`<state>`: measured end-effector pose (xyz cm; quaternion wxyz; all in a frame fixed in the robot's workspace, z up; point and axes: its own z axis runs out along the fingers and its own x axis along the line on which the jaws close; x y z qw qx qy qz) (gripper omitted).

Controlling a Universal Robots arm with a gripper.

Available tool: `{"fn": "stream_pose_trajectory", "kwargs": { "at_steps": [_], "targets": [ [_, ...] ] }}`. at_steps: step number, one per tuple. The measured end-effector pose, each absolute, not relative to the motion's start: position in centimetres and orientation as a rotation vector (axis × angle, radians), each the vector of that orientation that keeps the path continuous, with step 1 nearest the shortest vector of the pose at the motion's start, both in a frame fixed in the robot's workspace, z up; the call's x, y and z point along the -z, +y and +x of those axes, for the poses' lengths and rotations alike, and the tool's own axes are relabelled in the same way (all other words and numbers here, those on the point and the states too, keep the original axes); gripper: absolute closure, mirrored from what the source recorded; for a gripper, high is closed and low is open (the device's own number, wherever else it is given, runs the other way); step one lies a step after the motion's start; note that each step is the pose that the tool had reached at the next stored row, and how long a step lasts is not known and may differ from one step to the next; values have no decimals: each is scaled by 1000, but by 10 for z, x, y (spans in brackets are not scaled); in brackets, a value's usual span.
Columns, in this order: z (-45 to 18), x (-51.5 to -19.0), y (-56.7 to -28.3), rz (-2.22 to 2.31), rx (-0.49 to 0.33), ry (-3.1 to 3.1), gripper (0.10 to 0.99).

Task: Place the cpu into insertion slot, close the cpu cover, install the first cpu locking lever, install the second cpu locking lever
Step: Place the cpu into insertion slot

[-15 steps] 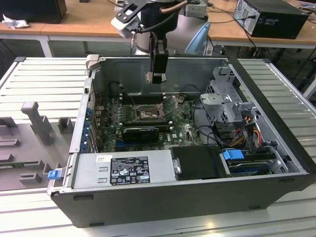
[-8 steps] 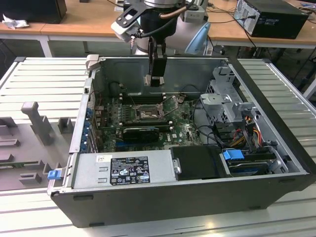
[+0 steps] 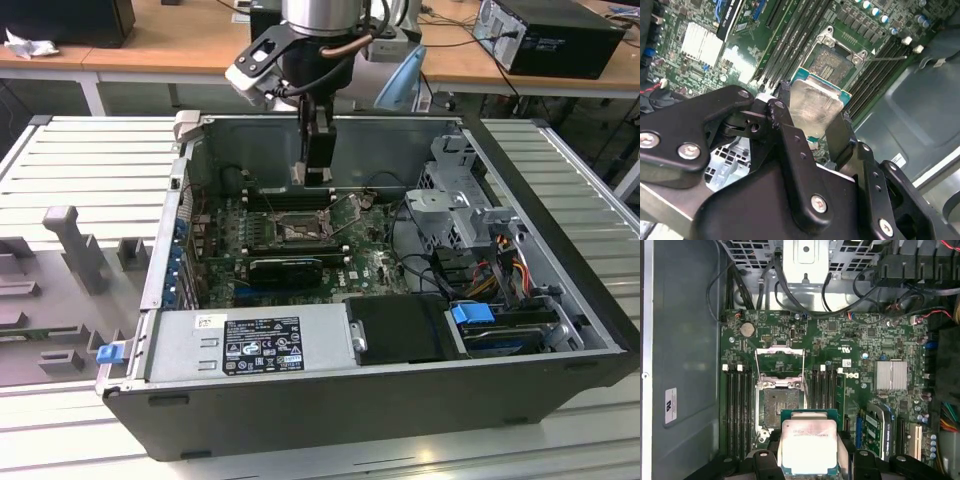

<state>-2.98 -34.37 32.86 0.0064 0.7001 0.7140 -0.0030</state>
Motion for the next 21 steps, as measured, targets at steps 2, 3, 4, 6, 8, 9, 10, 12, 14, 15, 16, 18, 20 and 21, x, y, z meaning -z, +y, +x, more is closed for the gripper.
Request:
{"fn": "stream_pose_trajectory", "kwargs": {
  "at_steps": [2,3,4,6,8,9,10,12,14,15,16,18,20,21],
  "targets": [
    [-30,-325,-344,2190,9,2235,561],
    [-30,-323,-344,2190,9,2235,561],
    [-30,-320,-344,2190,9,2235,561],
    [-30,-310,-344,2190,9,2235,561],
    [-30,-306,-343,2191,7,2236,561],
    [-30,-304,-342,2192,3,2238,561],
    [-30,-303,-342,2194,-1,2239,561],
    [-30,-301,-339,2205,-25,2250,561],
    [-30,-295,-336,2207,-30,2252,561],
    [-31,-287,-332,2207,-28,2249,561],
    [-32,-283,-331,2218,-27,2238,561],
    [-33,-277,-330,2219,-27,2237,561],
    [-34,-271,-329,2219,-27,2237,561],
    [-34,-266,-329,2219,-27,2237,561]
  ]
}}
